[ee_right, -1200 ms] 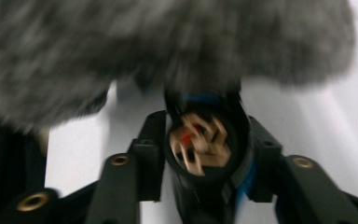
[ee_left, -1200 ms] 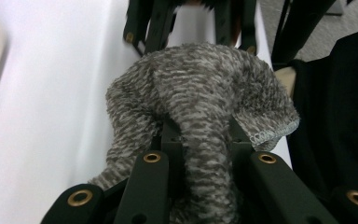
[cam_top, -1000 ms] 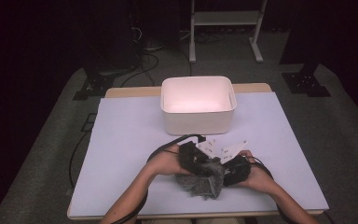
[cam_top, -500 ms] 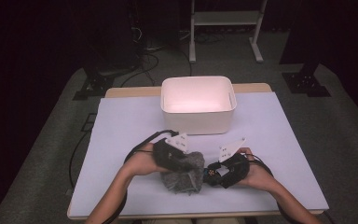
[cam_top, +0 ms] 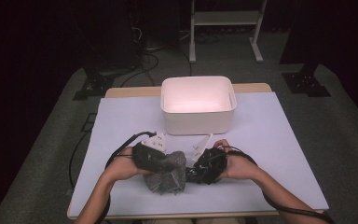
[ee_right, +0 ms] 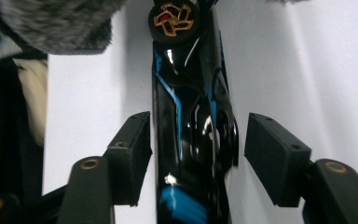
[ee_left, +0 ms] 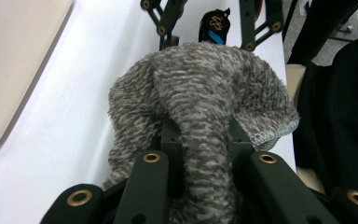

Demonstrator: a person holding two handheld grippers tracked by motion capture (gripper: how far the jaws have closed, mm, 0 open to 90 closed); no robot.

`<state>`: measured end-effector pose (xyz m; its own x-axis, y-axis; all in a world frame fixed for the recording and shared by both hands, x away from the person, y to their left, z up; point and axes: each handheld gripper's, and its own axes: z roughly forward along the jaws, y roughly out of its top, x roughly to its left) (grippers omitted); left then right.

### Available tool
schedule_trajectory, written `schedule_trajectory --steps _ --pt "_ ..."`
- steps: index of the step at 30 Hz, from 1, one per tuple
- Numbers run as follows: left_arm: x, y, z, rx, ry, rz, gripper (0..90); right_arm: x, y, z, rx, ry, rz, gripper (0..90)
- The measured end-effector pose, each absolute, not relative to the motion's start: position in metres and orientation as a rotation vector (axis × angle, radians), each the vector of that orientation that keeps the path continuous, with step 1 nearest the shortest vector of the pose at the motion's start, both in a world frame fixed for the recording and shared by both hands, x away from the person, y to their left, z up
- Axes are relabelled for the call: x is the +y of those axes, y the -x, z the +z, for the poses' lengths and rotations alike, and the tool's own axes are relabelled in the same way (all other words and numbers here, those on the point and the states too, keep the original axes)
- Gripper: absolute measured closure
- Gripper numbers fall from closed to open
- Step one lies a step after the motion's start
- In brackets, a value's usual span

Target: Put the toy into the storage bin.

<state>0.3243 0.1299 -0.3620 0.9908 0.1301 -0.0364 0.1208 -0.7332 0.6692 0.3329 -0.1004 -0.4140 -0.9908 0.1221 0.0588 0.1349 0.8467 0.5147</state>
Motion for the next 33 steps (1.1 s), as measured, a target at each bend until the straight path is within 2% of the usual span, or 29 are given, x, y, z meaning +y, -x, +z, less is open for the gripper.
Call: schedule_trajectory --steps 2,4,12,22,28,33 --pt "0.131 -0.324 -0.363 0.172 -2.404 0.017 75.2 -0.093 -0.333 -0.417 -3.006 0.205 -0.775 52.0" --pt "0.132 -0.324 -0.363 0.178 -2.397 0.017 75.1 -0.09 -0.331 -0.418 -3.057 0.177 -0.762 54.4" --pt "0.135 -0.325 -0.356 0.182 -2.378 0.025 75.1 -0.1 -0.326 -0.422 -3.07 0.169 -0.907 55.3" --pt "0.134 -0.327 -0.343 0.176 -2.35 0.051 75.1 -0.14 -0.329 -0.424 -2.773 0.43 -1.444 55.1" --pt "0.117 -0.328 -0.346 0.142 -2.371 0.026 75.1 -0.168 -0.322 -0.438 -2.713 0.528 -1.505 55.0" --pt "0.102 -0.329 -0.347 0.108 -2.378 0.012 75.0 -0.183 -0.312 -0.436 -2.752 0.523 -1.482 54.9"
